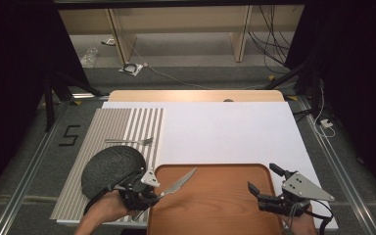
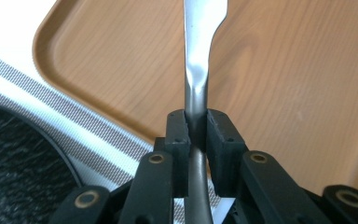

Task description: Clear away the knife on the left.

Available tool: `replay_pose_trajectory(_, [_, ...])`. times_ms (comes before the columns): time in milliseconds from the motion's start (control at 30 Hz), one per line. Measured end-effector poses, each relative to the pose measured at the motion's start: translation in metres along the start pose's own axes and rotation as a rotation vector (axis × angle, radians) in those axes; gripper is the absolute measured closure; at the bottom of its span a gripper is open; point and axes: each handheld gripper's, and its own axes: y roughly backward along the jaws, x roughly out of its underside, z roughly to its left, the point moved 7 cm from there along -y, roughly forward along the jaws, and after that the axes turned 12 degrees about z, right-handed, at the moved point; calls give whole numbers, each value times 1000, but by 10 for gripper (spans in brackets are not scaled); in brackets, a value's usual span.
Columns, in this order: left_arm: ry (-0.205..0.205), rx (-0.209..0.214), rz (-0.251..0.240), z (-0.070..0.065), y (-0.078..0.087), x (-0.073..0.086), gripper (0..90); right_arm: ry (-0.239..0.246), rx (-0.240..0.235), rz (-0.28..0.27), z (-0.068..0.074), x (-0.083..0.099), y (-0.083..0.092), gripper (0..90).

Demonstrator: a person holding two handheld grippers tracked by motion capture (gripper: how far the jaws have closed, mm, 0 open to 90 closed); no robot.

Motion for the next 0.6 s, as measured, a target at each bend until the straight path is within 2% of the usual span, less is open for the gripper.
replay_pose_trajectory(67, [15, 20, -14, -3, 1, -6, 796, 2, -1, 3, 1, 0, 0, 120])
replay_pose_trajectory(100, [5, 33, -2, -5, 1, -8, 796, 2, -2, 3, 1, 0, 0, 120])
replay_pose_trajectory(233, [-7, 15, 17, -10, 0, -16, 796, -1, -4, -1, 0, 0, 1, 120])
replay_pose_trajectory(600, [-59, 65, 55, -33, -7, -25, 796, 4, -7, 3, 1, 1, 1, 120])
